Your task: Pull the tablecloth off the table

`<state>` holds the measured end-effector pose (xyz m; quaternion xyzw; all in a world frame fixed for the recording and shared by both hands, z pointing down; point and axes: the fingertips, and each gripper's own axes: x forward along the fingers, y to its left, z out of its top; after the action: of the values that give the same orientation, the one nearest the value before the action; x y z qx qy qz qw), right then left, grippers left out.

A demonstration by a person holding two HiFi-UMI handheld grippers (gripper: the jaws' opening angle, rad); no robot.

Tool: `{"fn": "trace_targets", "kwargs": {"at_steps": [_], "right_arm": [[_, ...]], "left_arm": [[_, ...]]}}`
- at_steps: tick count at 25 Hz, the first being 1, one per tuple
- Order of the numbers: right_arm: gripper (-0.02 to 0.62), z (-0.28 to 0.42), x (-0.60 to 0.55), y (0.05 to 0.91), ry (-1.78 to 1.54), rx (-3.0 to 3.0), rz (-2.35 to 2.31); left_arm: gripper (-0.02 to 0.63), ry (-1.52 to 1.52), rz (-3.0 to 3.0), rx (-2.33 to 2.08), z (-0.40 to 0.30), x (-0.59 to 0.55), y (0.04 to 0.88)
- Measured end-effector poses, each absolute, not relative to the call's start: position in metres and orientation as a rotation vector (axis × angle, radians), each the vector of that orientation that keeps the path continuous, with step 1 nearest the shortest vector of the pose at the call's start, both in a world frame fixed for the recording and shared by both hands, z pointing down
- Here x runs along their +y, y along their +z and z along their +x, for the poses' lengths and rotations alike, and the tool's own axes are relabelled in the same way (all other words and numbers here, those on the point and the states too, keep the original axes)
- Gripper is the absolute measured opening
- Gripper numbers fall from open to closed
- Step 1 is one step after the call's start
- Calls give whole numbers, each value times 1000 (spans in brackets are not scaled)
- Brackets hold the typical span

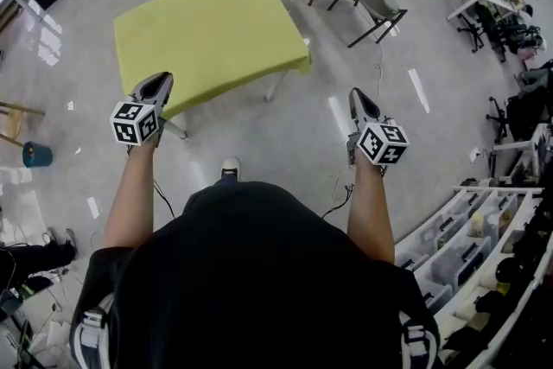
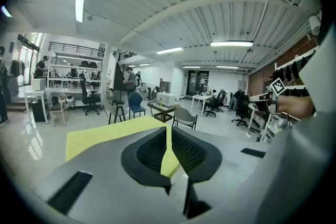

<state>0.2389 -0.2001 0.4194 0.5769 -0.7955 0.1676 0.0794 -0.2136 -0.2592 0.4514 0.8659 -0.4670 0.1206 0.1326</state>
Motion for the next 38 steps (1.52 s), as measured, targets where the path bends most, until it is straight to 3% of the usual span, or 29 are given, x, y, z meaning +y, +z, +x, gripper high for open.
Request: {"fn": "trace_targets", "kwargs": {"at_steps": [17, 28, 38], "right_arm": [[18, 185, -315, 395, 468, -2309, 1789], [18, 152, -358, 399, 431, -2295, 1764], [18, 162, -408, 418, 473, -2354, 1695]], "left_arm": [[48, 296, 2533, -1285, -267, -412, 451], [43, 298, 2557, -1288, -294, -449, 445], [41, 336, 2499, -1369, -298, -465, 456]]}}
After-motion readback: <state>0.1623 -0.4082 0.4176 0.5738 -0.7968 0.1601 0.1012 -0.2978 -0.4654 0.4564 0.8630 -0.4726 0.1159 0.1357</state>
